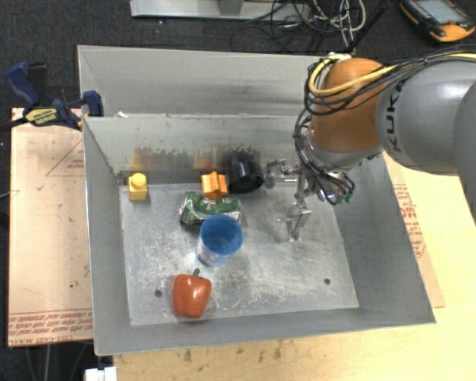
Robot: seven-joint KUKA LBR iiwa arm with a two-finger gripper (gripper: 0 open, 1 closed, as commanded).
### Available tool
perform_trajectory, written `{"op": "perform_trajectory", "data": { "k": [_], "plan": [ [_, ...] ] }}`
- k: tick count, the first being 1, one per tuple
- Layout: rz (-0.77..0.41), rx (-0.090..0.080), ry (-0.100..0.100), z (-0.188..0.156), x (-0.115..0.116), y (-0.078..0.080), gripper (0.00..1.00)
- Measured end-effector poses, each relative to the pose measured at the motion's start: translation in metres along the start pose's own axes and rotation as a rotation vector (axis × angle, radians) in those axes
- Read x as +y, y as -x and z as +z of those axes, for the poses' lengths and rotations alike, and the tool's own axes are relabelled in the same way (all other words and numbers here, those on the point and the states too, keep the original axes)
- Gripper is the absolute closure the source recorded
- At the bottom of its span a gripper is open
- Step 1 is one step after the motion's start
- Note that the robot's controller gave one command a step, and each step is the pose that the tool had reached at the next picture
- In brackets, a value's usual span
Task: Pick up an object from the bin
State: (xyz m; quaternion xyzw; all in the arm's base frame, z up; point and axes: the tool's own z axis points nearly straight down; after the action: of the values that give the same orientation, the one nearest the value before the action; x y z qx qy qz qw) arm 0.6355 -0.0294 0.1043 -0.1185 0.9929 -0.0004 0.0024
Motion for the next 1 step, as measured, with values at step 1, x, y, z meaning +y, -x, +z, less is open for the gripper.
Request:
{"op": "perform_trajectory", "data": {
  "k": [1],
  "plan": [
    [-0.037,0.001,0.003,0.0126,0.0252,0.015,0.0]
  ]
}}
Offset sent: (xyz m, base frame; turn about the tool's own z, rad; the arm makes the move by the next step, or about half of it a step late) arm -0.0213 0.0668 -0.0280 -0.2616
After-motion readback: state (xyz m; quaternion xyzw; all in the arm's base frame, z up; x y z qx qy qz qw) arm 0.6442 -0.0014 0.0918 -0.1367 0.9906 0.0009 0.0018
